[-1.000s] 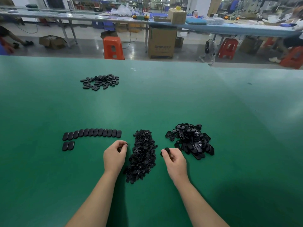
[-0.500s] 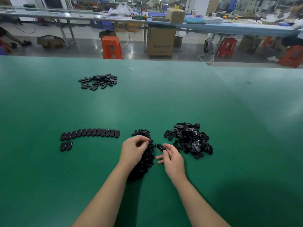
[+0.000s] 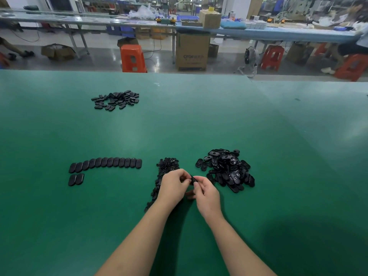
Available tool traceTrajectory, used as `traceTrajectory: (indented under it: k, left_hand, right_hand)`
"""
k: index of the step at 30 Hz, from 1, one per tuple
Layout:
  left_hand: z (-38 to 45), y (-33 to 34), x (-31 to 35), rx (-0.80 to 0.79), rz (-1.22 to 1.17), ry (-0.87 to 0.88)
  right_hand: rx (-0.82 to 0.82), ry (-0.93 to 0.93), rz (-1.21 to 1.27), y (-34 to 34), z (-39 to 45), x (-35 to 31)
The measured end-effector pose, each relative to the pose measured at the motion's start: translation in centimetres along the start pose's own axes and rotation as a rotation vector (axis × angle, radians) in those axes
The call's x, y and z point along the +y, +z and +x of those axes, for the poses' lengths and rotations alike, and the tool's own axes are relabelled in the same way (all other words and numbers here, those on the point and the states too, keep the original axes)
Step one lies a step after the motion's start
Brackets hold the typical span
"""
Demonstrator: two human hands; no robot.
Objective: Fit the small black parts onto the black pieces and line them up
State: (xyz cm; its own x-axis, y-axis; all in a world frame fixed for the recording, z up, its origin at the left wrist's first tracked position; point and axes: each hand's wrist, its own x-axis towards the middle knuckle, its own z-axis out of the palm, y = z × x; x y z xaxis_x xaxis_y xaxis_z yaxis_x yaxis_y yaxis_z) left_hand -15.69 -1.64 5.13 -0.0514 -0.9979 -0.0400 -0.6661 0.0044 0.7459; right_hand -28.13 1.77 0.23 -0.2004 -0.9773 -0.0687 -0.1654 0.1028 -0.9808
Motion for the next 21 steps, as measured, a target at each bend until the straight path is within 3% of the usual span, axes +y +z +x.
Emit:
traceTrajectory:
  k: [14, 21]
  left_hand:
    - [0.5, 0.1, 0.9, 0.024, 0.045, -0.041]
    - [0.8, -0.7, 0.4, -0.095, -0.019, -0.063]
  right_hand:
    - [0.037, -0.017, 0.003, -0.1, 0.1, 0.0]
    - [0.040, -0.042, -0.021, -0.1, -0.1, -0.2]
